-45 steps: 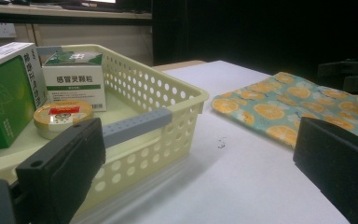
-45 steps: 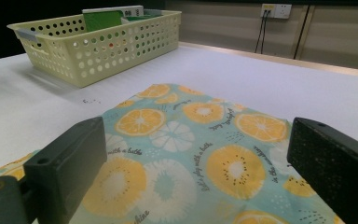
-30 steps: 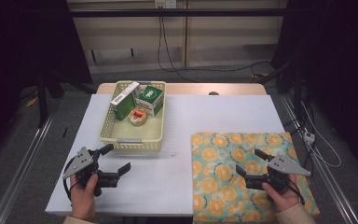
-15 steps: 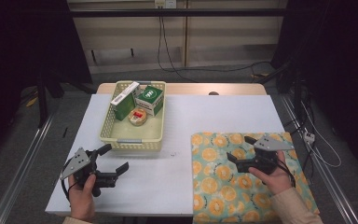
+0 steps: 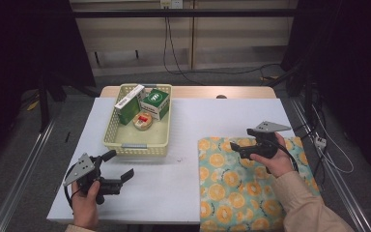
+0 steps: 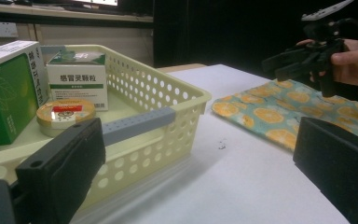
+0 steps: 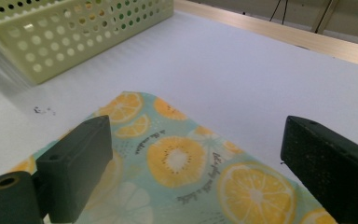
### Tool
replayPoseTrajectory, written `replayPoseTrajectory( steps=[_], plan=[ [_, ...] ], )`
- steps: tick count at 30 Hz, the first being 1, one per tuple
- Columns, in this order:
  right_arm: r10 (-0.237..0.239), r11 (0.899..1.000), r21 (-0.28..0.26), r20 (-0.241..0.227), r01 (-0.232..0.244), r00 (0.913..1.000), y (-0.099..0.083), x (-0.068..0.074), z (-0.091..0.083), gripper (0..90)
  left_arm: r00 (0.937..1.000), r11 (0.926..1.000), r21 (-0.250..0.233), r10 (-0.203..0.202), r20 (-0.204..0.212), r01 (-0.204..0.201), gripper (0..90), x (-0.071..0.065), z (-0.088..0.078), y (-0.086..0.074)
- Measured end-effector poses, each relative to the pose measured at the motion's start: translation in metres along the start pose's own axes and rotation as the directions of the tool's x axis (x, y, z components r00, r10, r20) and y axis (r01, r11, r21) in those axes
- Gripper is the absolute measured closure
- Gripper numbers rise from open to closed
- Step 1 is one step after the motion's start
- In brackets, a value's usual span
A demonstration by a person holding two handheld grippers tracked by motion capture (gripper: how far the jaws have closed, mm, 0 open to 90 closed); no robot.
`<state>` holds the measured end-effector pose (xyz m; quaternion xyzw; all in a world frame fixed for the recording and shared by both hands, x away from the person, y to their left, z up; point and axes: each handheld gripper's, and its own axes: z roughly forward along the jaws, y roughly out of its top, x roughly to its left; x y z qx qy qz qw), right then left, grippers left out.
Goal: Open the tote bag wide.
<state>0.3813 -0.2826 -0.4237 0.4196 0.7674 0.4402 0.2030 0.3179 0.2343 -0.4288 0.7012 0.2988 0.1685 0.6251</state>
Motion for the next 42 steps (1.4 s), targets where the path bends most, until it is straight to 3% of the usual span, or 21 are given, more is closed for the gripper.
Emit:
replayPoseTrajectory(
  steps=[10,14,17,18,22,26,31,42],
  plan=[
    [0.001,0.998,0.065,-0.018,0.001,0.9998,0.01,-0.015,0.025,7.8,1.0,1.0,-0.001,0.008,0.002,-0.008,2.0,0.0,0.001,0.001],
    [0.043,0.996,0.074,-0.027,-0.041,0.9987,0.01,-0.022,0.034,8.2,0.9999,0.9999,-0.007,0.009,0.009,-0.008,2.0,0.0,0.002,0.002],
    [0.033,0.994,0.106,-0.033,-0.029,0.9989,0.009,-0.023,0.042,10.0,0.9999,1.0,-0.001,0.01,0.009,-0.01,2.0,0.0,0.003,0.002],
    [0.008,0.992,0.129,-0.038,-0.003,0.9992,0.008,-0.023,0.048,12.7,0.9999,0.9999,-0.001,0.012,0.008,-0.012,2.0,0.0,0.002,0.002],
    [-0.008,0.989,0.148,-0.044,0.014,0.999,0.006,-0.023,0.055,14.9,1.0,1.0,-0.002,0.008,0.005,-0.008,2.0,0.0,0.001,0.001],
    [-0.047,0.974,0.219,-0.073,0.062,0.9962,-0.001,-0.02,0.065,26.1,1.0,1.0,0.002,0.006,0.0,-0.006,2.0,0.0,-0.001,0.0],
    [-0.075,0.971,0.221,-0.071,0.089,0.9947,-0.006,-0.016,0.065,27.8,1.0,1.0,0.001,0.005,-0.001,-0.005,2.0,0.001,-0.002,0.0],
    [-0.095,0.956,0.266,-0.111,0.122,0.9892,-0.002,-0.015,0.055,68.7,0.9999,0.9998,0.013,0.015,0.002,-0.015,2.0,-0.004,-0.002,0.0]
  ],
)
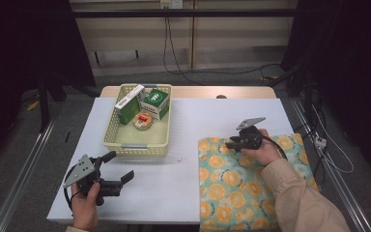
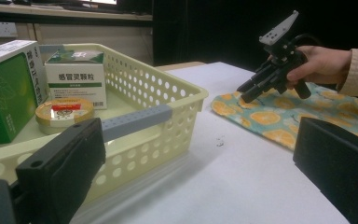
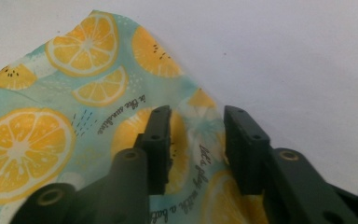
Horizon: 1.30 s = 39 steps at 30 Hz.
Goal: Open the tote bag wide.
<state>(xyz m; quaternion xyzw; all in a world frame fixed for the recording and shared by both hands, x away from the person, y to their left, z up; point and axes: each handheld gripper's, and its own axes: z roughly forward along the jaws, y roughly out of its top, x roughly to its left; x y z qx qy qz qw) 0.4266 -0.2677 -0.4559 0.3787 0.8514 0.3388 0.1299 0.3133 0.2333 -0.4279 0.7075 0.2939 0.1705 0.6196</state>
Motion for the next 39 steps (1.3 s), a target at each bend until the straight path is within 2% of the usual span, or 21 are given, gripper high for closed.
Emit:
replayPoseTrajectory(
  steps=[5,9,15,18,20,28,35,39],
  plan=[
    [-0.004,1.0,0.012,-0.01,0.004,0.9999,0.001,0.002,-0.001,84.9,1.0,1.0,0.003,-0.001,-0.006,0.001,2.0,-0.001,0.002,0.0],
    [-0.018,1.0,0.016,-0.011,0.018,0.9998,0.001,0.004,-0.001,90.0,0.9999,0.9999,0.013,0.01,0.004,-0.01,2.0,-0.001,0.004,0.001],
    [-0.004,1.0,0.027,0.004,0.004,1.0,0.004,0.007,-0.002,90.0,0.9999,0.9999,0.011,0.011,0.008,-0.011,2.0,-0.001,0.007,0.001],
    [0.04,0.999,-0.029,-0.007,-0.04,0.9992,0.009,0.004,-0.005,90.0,0.9998,0.9997,0.019,0.017,0.01,-0.017,2.0,-0.001,0.008,0.002],
    [0.03,0.999,-0.042,0.011,-0.029,0.9995,0.015,0.004,-0.007,90.0,0.9998,0.9997,0.019,0.016,0.009,-0.016,2.1,-0.001,0.008,0.002],
    [0.036,0.995,-0.092,0.029,-0.034,0.9989,0.038,0.003,-0.008,90.0,0.9998,0.9998,0.017,0.005,0.017,-0.006,2.0,0.0,0.009,0.002],
    [0.044,0.993,-0.115,0.043,-0.039,0.9981,0.062,-0.008,-0.007,90.0,0.9998,0.9999,0.015,0.003,0.022,-0.003,2.0,-0.001,0.009,0.003],
    [0.048,0.99,-0.135,0.074,-0.038,0.9961,0.078,-0.02,-0.002,90.0,0.9998,0.9999,0.011,-0.007,0.019,0.007,2.0,-0.001,0.01,0.003]
  ],
)
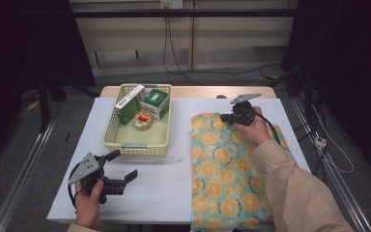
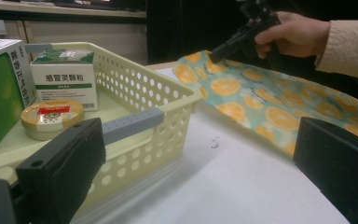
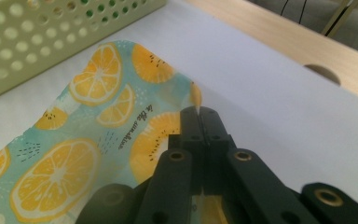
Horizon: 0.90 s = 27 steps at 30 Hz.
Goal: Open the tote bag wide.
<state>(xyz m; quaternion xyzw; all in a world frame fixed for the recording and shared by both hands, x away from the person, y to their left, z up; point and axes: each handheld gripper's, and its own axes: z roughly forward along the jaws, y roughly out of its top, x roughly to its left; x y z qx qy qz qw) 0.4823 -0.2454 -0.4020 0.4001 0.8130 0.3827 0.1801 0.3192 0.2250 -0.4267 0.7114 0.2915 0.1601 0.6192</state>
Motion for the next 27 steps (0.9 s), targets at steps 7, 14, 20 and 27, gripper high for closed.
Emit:
replayPoseTrajectory(
  steps=[7,14,20,27],
  plan=[
    [0.026,1.0,-0.01,0.045,-0.026,0.9987,0.032,-0.025,0.028,90.0,0.9999,1.0,0.0,0.002,-0.011,-0.002,2.1,0.001,-0.001,0.001],
    [0.076,0.996,-0.066,0.154,-0.066,0.9852,0.061,-0.057,0.048,87.0,1.0,0.9999,0.015,0.008,0.0,-0.008,2.1,0.001,0.003,0.0],
    [0.03,0.999,0.018,0.141,-0.033,0.9896,0.051,-0.05,0.057,38.6,1.0,0.9999,0.014,0.008,0.005,-0.008,2.1,0.001,0.004,0.0],
    [-0.011,1.0,0.03,0.038,0.01,0.9992,0.019,-0.015,0.034,28.7,0.9998,0.9999,0.012,0.012,0.016,-0.012,2.1,-0.001,0.005,0.001]
  ],
)
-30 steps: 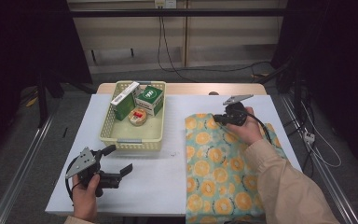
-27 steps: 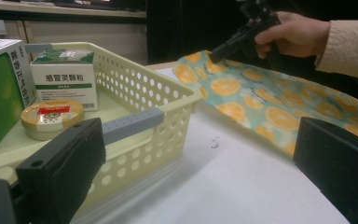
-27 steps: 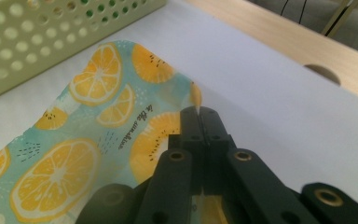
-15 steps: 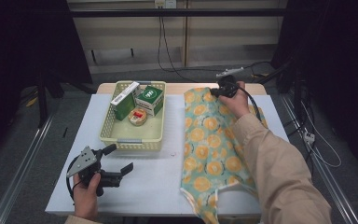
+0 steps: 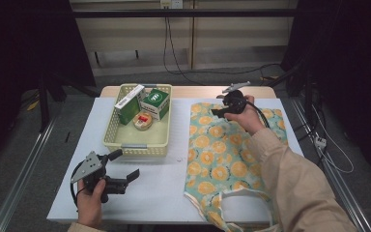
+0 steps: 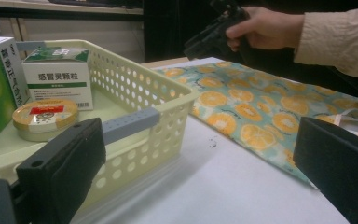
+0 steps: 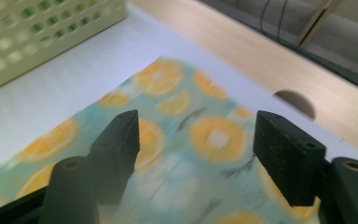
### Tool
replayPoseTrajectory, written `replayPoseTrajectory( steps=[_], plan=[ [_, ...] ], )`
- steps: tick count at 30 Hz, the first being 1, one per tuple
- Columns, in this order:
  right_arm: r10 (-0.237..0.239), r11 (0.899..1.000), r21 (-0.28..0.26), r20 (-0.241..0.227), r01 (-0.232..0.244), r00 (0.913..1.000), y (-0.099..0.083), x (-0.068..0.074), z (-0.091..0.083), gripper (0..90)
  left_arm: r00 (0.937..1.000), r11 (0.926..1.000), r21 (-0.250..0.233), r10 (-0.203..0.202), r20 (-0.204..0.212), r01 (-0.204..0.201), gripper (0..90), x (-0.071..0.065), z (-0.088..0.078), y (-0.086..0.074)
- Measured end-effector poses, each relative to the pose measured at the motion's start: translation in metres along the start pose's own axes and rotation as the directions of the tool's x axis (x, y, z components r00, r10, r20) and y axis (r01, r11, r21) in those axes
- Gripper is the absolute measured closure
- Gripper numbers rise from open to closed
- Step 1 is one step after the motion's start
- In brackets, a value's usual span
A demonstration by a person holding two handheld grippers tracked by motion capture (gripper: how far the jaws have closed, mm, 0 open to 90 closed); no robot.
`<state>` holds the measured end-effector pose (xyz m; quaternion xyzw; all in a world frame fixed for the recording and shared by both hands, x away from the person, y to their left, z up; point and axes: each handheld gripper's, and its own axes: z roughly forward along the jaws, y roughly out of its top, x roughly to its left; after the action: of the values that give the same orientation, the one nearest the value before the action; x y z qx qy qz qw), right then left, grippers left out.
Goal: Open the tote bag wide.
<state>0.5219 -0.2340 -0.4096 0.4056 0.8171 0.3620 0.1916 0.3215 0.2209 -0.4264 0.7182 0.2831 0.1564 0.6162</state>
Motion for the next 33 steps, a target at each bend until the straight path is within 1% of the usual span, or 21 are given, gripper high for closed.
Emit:
replayPoseTrajectory(
  steps=[2,4,6,9,10,12,13,17,20,22,26,28,29,30,31,32,33],
  plan=[
    [0.012,1.0,0.004,-0.033,-0.012,0.9994,-0.009,0.009,-0.009,26.4,1.0,0.9999,-0.009,-0.004,-0.001,0.004,2.1,0.0,-0.001,0.0],
    [-0.009,1.0,0.015,-0.038,0.01,0.9992,-0.015,0.019,-0.017,24.8,1.0,0.9999,-0.011,-0.005,-0.004,0.005,2.1,0.0,-0.002,0.0],
    [-0.023,1.0,0.018,-0.058,0.024,0.9981,-0.021,0.03,-0.024,24.4,1.0,0.9999,-0.013,-0.007,-0.003,0.007,2.1,0.0,-0.002,0.0],
    [-0.076,0.997,0.027,-0.062,0.078,0.9952,-0.029,0.047,-0.032,22.6,1.0,0.9999,-0.009,-0.007,0.0,0.007,2.1,0.0,-0.001,0.0],
    [-0.082,0.996,0.025,-0.07,0.084,0.9942,-0.032,0.052,-0.033,22.1,1.0,1.0,-0.006,-0.006,0.002,0.006,2.1,-0.001,-0.001,0.0],
    [-0.074,0.997,0.028,-0.096,0.077,0.9926,-0.037,0.061,-0.036,21.9,1.0,1.0,-0.004,-0.005,0.005,0.005,2.1,-0.002,0.0,0.0],
    [-0.08,0.996,0.026,-0.106,0.083,0.9912,-0.039,0.065,-0.036,21.8,1.0,1.0,-0.001,0.003,0.009,-0.003,2.1,-0.002,0.001,0.0],
    [-0.087,0.996,0.021,-0.151,0.092,0.9847,-0.049,0.081,-0.036,21.8,1.0,1.0,-0.001,0.004,0.005,-0.004,2.1,-0.003,0.001,0.001],
    [-0.105,0.992,0.048,-0.177,0.115,0.9787,-0.055,0.093,-0.033,20.2,1.0,1.0,0.0,0.009,0.004,-0.009,2.1,-0.003,0.0,0.002],
    [-0.109,0.992,0.048,-0.193,0.121,0.975,-0.057,0.1,-0.032,19.9,1.0,1.0,-0.002,0.003,0.002,-0.003,2.1,-0.003,-0.001,0.001],
    [-0.126,0.99,0.028,-0.235,0.136,0.9639,-0.061,0.111,-0.033,19.4,1.0,1.0,0.003,0.001,0.001,-0.001,2.1,-0.003,0.0,0.001],
    [-0.123,0.991,0.028,-0.254,0.134,0.9594,-0.063,0.117,-0.031,19.3,1.0,1.0,0.004,0.002,0.002,-0.002,2.1,-0.003,0.0,0.001],
    [-0.133,0.989,0.027,-0.257,0.144,0.9574,-0.064,0.12,-0.03,19.4,1.0,1.0,0.005,0.001,0.004,-0.001,2.1,-0.003,0.0,0.001],
    [-0.139,0.988,0.028,-0.254,0.151,0.9572,-0.065,0.122,-0.029,19.3,1.0,1.0,0.006,0.002,0.002,-0.002,2.1,-0.003,0.0,0.001],
    [-0.144,0.987,0.031,-0.26,0.158,0.9547,-0.066,0.124,-0.026,19.5,1.0,1.0,0.006,0.002,0.001,-0.002,2.1,-0.003,0.0,0.001],
    [-0.148,0.986,0.031,-0.261,0.161,0.9541,-0.068,0.125,-0.023,19.5,1.0,1.0,0.005,0.002,0.001,-0.002,2.1,-0.003,0.0,0.001],
    [-0.14,0.988,0.031,-0.261,0.153,0.9553,-0.069,0.125,-0.021,20.3,1.0,1.0,0.005,0.002,-0.001,-0.002,2.1,-0.003,-0.001,0.001]
  ],
)
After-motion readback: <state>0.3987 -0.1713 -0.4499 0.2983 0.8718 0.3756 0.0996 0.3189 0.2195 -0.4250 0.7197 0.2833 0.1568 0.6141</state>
